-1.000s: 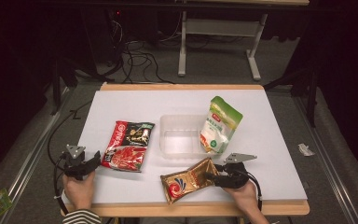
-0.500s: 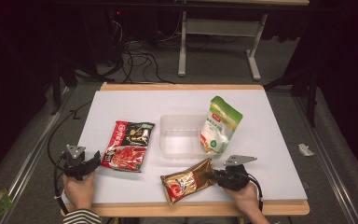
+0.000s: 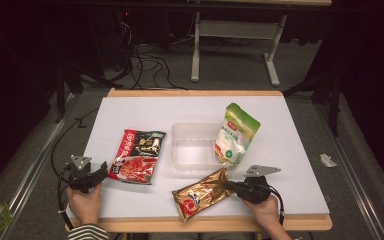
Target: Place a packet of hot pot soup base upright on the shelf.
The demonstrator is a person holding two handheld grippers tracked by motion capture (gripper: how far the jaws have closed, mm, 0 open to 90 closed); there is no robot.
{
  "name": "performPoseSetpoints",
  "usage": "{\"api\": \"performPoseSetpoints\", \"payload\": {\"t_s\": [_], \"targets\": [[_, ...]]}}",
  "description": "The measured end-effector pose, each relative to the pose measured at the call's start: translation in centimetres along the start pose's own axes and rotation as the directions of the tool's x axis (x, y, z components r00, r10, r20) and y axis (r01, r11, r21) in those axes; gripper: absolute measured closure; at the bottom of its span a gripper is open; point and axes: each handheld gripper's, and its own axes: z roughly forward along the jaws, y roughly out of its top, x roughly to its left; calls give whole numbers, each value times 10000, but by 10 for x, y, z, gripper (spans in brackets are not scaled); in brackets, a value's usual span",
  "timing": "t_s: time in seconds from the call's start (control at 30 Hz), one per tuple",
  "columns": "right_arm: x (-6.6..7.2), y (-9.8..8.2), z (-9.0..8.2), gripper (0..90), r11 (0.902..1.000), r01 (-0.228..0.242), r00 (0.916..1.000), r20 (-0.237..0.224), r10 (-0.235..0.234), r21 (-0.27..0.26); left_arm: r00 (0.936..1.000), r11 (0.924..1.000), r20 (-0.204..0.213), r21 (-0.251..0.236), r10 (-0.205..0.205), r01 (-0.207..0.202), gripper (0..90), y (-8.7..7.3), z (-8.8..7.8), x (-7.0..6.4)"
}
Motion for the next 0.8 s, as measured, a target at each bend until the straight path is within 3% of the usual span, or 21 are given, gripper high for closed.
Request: {"api": "performPoseSetpoints", "payload": {"t_s": [0.2,0.43,0.8], "targets": [[-5,2,-11,900,9975,-372,9991,-211,360,-596,10000,9999,15,119,45,-45,378,1,1,0],[0,16,-33,900,9936,56,9999,-98,-68,-1132,9999,9998,-45,139,110,-110,379,1,1,-1],[-4,28,-56,900,9853,-187,9990,-422,117,-1698,10000,9999,-4,114,80,-80,380,1,1,-1]]}}
